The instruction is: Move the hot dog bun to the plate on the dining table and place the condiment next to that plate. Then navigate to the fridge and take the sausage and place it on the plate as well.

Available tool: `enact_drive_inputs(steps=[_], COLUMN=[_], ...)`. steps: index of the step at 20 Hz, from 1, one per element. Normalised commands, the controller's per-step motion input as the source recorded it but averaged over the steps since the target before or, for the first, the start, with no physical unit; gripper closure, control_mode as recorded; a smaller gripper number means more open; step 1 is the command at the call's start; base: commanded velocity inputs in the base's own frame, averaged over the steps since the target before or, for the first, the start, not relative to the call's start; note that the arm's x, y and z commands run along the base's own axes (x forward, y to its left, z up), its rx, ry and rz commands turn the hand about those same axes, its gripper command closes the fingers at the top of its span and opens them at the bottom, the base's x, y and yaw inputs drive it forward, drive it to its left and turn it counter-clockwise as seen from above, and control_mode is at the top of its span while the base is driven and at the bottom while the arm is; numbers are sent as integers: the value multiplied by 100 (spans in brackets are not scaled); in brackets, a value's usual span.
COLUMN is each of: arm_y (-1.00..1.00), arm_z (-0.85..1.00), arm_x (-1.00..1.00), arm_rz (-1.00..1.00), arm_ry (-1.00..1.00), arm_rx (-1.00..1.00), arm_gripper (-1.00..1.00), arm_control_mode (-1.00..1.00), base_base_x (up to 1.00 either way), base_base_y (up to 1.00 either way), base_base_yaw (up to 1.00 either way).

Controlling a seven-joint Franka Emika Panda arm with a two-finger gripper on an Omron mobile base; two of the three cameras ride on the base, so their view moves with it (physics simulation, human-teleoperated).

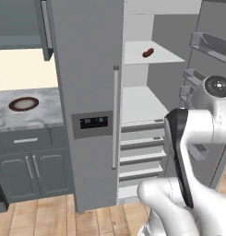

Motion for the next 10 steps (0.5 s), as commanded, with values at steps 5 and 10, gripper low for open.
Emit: enact_drive_inputs(steps=[5,10], arm_y=[90,54], arm_z=[35,57], arm_x=[-70,-71], arm_rz=[12,9], arm_ry=[-1,-4], arm_rx=[7,14], arm_gripper=[-100,-100], arm_control_mode=[-100,-100], base_base_x=[0,0], base_base_y=[0,0], base_base_yaw=[0,0])
